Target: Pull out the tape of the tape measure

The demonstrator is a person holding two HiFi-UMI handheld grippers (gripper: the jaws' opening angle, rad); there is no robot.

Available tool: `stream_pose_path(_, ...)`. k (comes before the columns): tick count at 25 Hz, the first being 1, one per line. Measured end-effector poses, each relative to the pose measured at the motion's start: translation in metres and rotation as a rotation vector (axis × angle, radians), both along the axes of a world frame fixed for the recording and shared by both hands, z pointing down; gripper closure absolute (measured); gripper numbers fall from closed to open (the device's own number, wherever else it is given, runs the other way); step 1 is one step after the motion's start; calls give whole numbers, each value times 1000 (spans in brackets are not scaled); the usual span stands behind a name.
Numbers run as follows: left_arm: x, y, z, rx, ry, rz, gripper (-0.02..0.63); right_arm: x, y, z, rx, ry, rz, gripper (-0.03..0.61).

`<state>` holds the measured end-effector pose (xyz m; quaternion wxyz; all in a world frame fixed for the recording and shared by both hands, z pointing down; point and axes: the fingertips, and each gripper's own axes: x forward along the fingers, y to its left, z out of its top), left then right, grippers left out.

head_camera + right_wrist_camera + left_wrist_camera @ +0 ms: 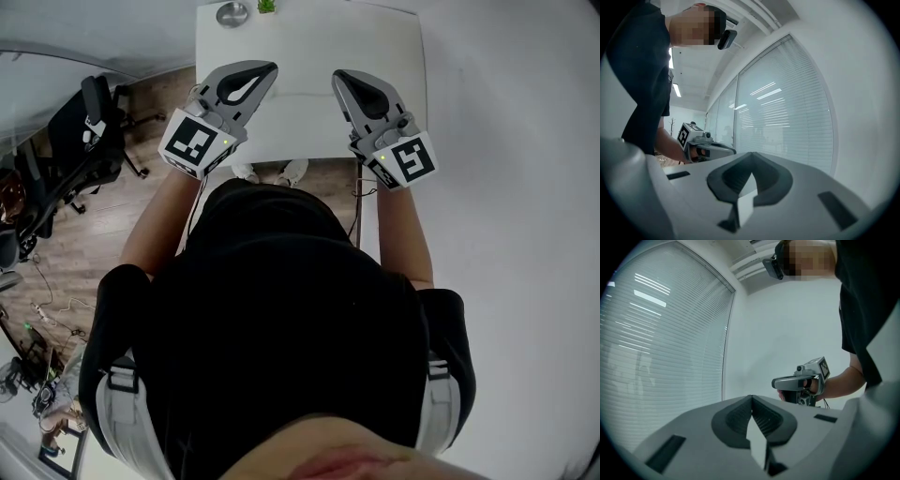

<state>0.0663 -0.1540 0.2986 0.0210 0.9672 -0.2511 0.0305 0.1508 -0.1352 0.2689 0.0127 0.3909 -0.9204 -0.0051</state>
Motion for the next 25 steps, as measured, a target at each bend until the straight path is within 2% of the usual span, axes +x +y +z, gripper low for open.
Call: stream_pose_path(25,-2,-3,-6,5,15,-7,603,-2,-1,4,-9,-3,-14,577)
